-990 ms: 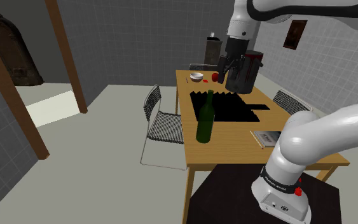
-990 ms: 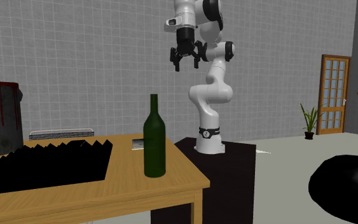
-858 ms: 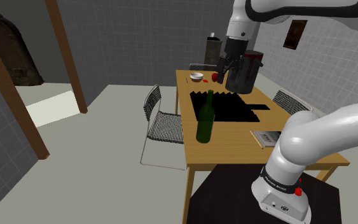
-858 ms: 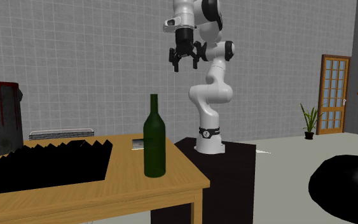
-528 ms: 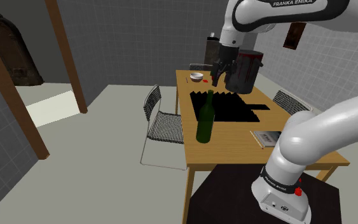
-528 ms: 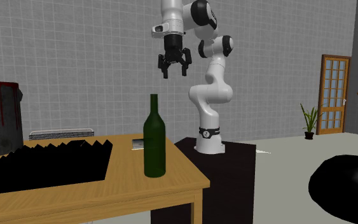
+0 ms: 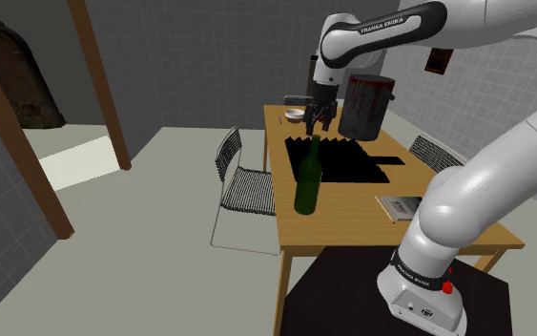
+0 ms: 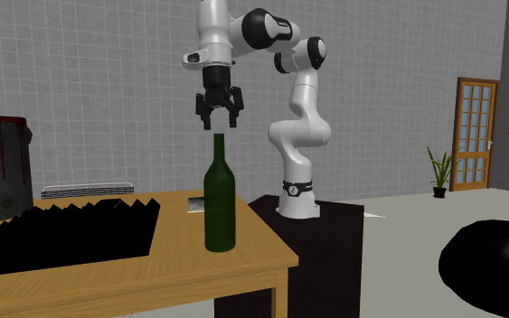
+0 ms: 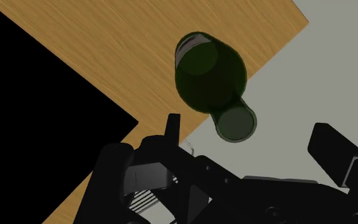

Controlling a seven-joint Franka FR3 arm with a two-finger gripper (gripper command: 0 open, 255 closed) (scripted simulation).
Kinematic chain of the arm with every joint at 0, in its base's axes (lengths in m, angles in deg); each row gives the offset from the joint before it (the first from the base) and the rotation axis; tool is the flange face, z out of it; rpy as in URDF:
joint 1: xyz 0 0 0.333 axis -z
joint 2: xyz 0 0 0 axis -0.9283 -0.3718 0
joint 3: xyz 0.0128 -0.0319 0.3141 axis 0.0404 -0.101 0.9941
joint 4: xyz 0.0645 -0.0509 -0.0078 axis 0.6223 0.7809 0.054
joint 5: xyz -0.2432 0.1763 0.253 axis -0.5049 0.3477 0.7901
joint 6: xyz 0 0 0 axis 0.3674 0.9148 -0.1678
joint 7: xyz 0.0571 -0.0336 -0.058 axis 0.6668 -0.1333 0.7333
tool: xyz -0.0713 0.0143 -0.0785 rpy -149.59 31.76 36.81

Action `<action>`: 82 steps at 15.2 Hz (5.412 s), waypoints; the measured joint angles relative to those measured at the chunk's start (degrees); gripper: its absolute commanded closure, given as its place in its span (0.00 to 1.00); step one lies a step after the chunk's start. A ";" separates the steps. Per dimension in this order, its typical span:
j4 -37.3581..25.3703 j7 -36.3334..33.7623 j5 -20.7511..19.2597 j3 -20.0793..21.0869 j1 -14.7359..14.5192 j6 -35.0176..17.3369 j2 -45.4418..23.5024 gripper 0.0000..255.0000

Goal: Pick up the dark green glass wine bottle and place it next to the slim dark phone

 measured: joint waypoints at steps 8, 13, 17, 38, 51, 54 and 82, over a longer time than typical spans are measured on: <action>3.74 0.88 0.17 -0.78 -0.06 -6.40 -2.80 0.00; 4.19 0.91 0.15 -0.81 -0.03 -6.88 -2.79 0.00; 4.19 0.91 0.15 -0.81 -0.04 -6.89 -2.78 1.00; -3.39 0.41 0.10 -0.16 -0.09 2.53 -0.92 1.00; -13.78 0.09 0.47 0.34 -0.41 12.45 -1.39 1.00; -16.63 -0.02 0.60 0.46 -0.52 14.93 -1.77 1.00; -48.41 0.74 2.48 -0.24 -1.14 37.54 -11.14 1.00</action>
